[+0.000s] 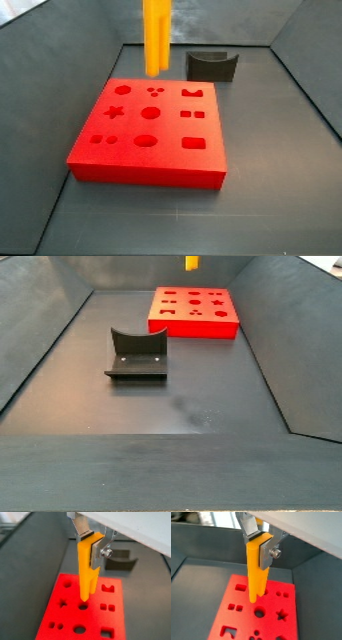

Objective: Pick up the square-circle object. Move up. Place the square-circle object on the fixture. Regrasp the square-circle object. Move to above the board. Insert the square-circle object.
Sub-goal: Insert the square-circle object.

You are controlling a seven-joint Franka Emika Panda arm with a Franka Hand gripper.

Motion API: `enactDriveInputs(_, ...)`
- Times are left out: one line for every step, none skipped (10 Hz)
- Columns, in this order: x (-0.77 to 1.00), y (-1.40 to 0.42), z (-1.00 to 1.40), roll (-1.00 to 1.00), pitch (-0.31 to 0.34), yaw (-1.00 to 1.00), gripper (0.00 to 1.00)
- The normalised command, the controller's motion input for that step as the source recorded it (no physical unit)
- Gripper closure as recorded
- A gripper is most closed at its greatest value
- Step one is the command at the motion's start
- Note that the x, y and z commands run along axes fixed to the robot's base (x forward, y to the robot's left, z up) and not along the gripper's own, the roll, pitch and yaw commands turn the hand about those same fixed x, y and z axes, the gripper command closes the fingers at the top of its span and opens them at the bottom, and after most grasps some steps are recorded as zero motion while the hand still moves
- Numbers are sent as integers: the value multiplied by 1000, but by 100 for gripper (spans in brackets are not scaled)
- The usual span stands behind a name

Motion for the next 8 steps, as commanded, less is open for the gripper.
enactDriveInputs(0,-166,-171,-14,-33,-891,100)
enactDriveInputs(-100,-249,-80,0,-11,-763,100)
enactDriveInputs(-157,-286,-34,0,-3,-703,100)
enactDriveInputs(-160,-283,-43,0,-3,-703,100)
enactDriveInputs(-171,-237,-83,0,-21,-729,100)
enactDriveInputs(-146,-131,-126,0,-33,-811,100)
enactDriveInputs(-60,-23,-169,-11,-40,-934,100)
enactDriveInputs(-29,0,-194,-21,-44,-983,100)
